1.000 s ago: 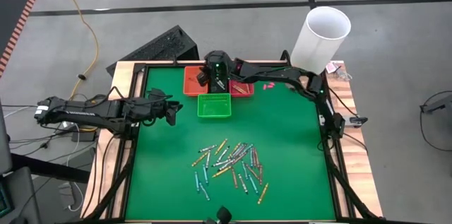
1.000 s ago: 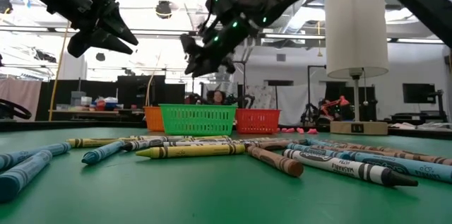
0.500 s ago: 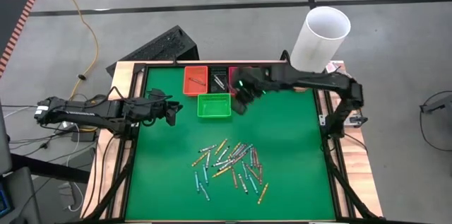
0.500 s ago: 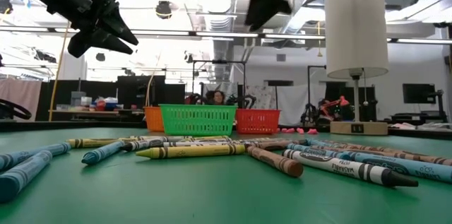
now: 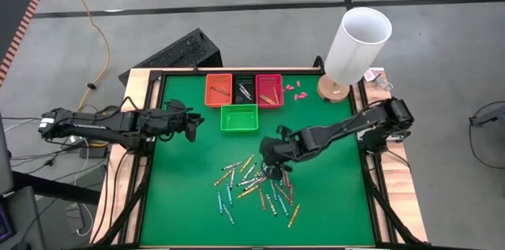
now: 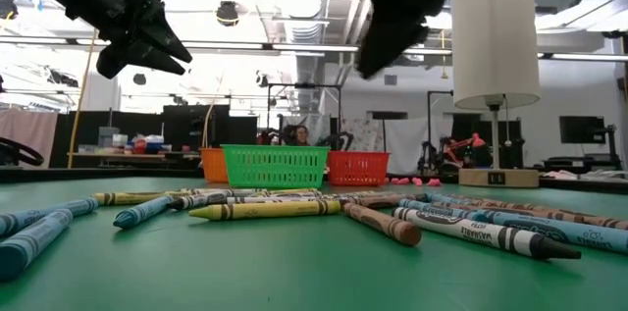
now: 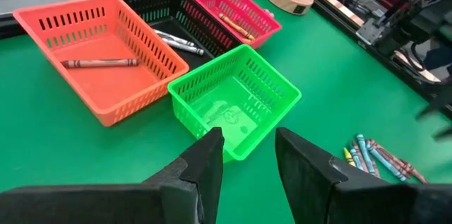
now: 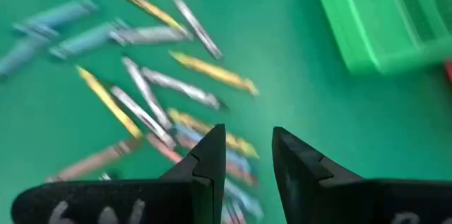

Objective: Sort crayons
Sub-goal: Put a blue crayon in the green basket

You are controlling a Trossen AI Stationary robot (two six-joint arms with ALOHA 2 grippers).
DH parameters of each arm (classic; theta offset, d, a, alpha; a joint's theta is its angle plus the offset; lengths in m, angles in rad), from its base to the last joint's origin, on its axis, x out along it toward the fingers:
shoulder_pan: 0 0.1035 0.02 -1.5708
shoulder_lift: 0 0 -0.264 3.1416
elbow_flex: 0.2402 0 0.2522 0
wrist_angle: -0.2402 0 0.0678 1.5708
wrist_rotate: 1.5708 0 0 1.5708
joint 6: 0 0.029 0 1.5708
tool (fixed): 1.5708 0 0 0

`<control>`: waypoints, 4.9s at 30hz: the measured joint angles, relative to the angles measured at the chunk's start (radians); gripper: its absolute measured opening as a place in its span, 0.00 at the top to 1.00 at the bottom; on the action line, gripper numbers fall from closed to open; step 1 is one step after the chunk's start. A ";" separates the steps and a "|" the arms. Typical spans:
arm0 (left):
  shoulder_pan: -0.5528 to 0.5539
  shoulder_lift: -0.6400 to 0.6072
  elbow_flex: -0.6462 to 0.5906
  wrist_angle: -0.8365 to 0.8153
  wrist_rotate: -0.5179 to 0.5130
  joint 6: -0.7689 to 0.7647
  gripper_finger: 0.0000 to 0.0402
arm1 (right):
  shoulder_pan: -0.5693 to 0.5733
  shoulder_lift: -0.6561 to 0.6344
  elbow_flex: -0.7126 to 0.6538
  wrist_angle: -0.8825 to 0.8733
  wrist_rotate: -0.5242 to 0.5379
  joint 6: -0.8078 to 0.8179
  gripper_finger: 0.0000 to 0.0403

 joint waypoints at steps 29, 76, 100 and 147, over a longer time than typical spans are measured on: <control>0.000 0.000 0.000 -0.004 -0.051 0.037 0.70 | -0.210 0.015 -0.103 -0.065 -0.206 -0.408 0.73; 0.118 0.000 0.000 0.103 0.019 0.139 0.70 | -0.242 -0.024 -0.241 0.154 -0.301 -0.383 0.73; 0.228 0.000 0.000 0.105 0.450 0.178 0.70 | -0.116 -0.019 -0.240 0.287 -0.333 -0.324 0.73; 0.031 0.000 0.000 0.238 0.297 0.367 0.70 | -0.249 -0.184 -0.240 0.196 -0.270 -0.379 0.73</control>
